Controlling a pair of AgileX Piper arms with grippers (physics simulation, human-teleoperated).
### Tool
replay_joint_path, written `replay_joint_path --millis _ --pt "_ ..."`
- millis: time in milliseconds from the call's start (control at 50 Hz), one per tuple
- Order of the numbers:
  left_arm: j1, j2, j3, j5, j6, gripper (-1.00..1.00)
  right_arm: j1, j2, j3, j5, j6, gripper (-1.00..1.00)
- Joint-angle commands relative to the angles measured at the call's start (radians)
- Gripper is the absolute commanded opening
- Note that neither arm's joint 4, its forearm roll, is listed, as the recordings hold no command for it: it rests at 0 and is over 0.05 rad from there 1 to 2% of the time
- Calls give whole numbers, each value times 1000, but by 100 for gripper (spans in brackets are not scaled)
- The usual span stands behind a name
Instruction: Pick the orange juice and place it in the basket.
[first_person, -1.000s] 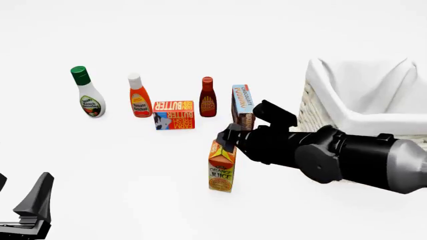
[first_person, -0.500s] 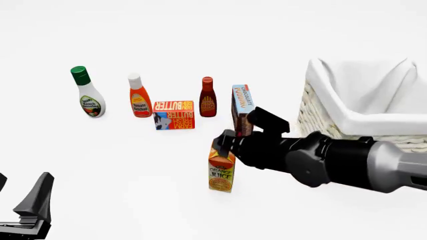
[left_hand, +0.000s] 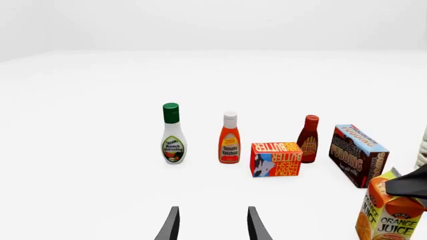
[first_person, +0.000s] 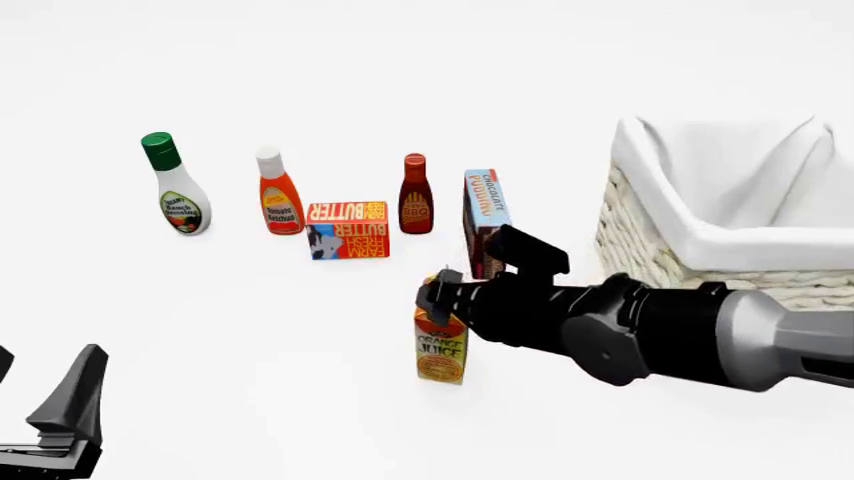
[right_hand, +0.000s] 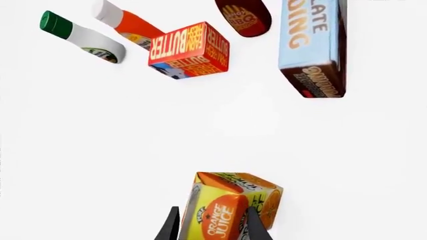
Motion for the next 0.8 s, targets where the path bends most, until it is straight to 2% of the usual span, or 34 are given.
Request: replay_joint_path --millis 20,220,500,800 --pt "0 0 0 0 0 100 22 36 21 -20 12 -100" --pt "0 1 1 -2 0 100 19 23 29 -22 11 -100" --pt "0 4 1 -5 0 100 -12 -54 -20 35 -56 -100" --pt "-1 2 1 -3 0 100 -22 -110 -27 57 -77 -100"
